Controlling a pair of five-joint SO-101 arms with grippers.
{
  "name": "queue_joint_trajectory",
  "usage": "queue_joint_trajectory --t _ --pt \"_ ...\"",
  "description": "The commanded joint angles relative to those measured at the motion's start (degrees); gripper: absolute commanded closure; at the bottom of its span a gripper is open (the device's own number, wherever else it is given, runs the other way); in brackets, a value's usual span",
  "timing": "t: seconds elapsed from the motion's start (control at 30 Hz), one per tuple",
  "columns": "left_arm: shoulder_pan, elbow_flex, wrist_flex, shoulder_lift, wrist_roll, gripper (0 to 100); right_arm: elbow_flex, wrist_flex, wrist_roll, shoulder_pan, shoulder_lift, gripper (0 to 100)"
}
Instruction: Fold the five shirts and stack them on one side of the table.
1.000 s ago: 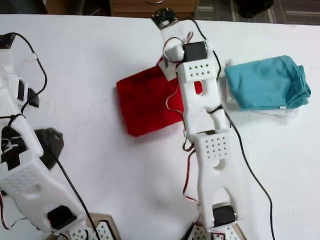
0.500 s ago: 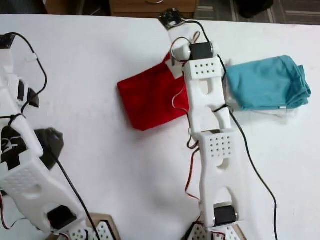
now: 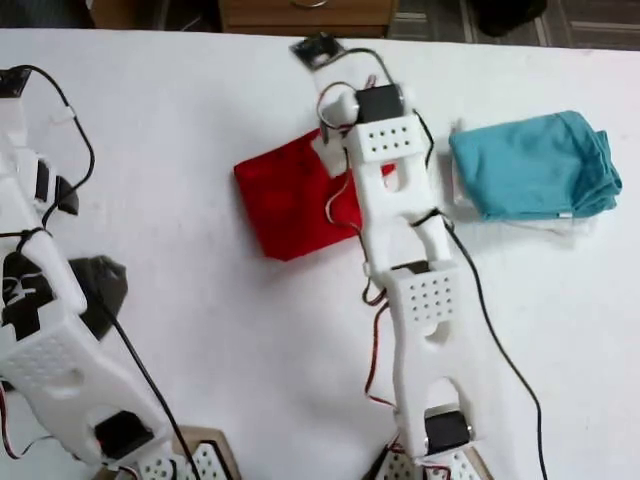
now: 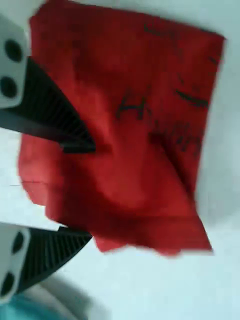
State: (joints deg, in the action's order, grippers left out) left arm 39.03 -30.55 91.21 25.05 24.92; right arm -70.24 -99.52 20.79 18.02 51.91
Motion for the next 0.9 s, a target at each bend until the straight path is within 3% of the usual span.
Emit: queue_joint_trajectory --t 0.0,0.2,0.33,0.57,0.77,0.87 --pt "-0.09 -0.13 -0.26 -3.43 0.18 77 1.05 -1.71 -0.09 -1.89 -3.82 75.2" --pt "-0.09 -0.13 -0.35 -3.34 0.18 77 7.30 -1.80 0.35 -6.46 -3.56 75.1" --pt "-0.44 -0.13 -0.44 -3.34 0.00 77 13.98 -1.80 4.57 -6.37 -3.47 75.7" --pt "-5.10 -0.13 -0.79 -3.25 -2.73 77 11.43 -0.57 5.54 -9.36 -4.09 98.8" --pt "-18.02 -0.13 -5.54 -3.08 -9.93 77 2.99 -1.63 5.45 -14.29 -4.09 91.4" --pt "-25.85 -0.57 -8.88 -3.16 -11.69 77 0.26 -1.63 4.40 -14.90 -4.09 82.7"
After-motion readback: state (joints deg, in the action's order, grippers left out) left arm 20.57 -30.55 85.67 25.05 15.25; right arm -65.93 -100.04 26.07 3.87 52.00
